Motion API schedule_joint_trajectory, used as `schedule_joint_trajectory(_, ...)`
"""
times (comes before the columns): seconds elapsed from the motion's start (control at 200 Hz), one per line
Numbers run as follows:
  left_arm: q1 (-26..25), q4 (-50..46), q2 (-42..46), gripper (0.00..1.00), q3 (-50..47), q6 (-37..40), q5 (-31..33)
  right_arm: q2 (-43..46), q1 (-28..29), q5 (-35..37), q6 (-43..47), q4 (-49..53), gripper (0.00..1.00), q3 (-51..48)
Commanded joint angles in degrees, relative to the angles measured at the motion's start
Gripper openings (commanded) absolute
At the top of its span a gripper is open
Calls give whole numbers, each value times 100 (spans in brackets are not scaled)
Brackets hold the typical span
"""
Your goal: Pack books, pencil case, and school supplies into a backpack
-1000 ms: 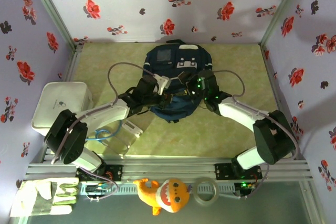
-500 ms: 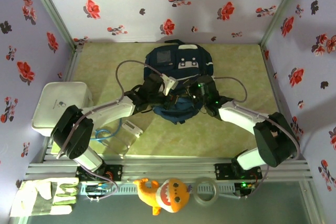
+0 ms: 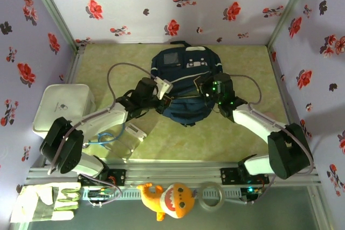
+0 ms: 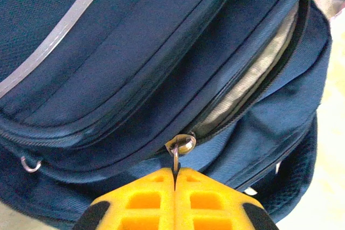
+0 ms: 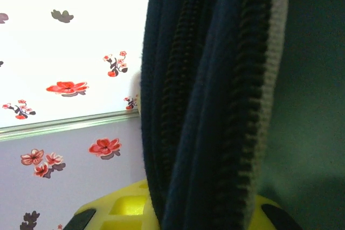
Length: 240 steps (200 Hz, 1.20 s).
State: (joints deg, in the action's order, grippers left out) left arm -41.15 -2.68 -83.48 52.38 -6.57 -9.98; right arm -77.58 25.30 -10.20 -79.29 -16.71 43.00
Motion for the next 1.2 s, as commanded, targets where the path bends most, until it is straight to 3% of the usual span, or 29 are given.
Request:
schedule_joint_trajectory(0.0,212,-34,159,0,-110,274,445,253,-232,13,158,-398,12,200)
schedule_joint_trajectory(0.545,1237,320,-387,0,-97,411,508,152,-473,-627,280,-129,12,501)
schedule_joint_trajectory(0.79,1804,482,-1047,0,421,874,-665,-129,-520,-1071,536,84,12,754)
schedule_joint_trajectory(1.195,2323,213,-1961,0,1468,603,-690,-709,-525,-1619,1036,146,12,1097)
